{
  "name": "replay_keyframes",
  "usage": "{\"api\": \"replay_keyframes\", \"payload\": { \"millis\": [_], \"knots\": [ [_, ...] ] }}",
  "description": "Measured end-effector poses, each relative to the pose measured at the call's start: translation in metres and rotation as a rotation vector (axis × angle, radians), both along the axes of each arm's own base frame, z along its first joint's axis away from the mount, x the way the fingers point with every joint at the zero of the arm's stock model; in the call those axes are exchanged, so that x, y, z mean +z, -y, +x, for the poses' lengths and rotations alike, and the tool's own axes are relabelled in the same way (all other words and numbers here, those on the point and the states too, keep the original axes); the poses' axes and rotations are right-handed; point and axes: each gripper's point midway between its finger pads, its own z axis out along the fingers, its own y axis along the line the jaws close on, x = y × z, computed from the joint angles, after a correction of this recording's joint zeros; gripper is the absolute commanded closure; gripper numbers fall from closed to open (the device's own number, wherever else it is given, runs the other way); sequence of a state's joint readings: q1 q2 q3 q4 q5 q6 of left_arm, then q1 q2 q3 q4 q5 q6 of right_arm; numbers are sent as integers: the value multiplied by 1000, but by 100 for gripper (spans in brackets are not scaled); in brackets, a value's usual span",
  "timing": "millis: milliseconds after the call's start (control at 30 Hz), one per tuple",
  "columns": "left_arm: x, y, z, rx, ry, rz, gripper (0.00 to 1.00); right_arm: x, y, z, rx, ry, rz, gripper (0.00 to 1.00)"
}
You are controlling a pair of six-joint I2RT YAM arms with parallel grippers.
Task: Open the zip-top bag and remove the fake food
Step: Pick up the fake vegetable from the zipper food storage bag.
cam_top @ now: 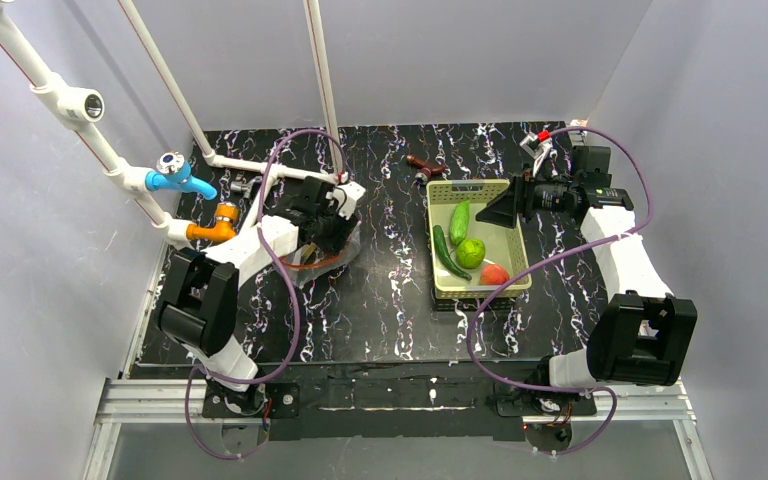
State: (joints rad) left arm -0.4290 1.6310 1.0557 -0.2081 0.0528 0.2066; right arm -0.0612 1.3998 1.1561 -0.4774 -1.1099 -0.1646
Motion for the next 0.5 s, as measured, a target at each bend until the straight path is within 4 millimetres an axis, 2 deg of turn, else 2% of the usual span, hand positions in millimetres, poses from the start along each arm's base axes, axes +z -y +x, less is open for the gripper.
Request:
{"api": "replay_keyframes", "payload": {
  "millis": [133,333,367,400,500],
  "knots": [
    [0,4,-10,-119,-27,17,100,0,0,0,0,1,0,16],
    [16,5,-14,-206,-16,37,100,0,0,0,0,1,0,16],
    [20,5,-15,-208,-8,33,100,0,0,0,0,1,0,16],
    [43,4,-19,-201,48,5,100,0,0,0,0,2,0,16],
    [58,5,-20,-183,86,-28,100,0,0,0,0,1,1,16]
  ]
}}
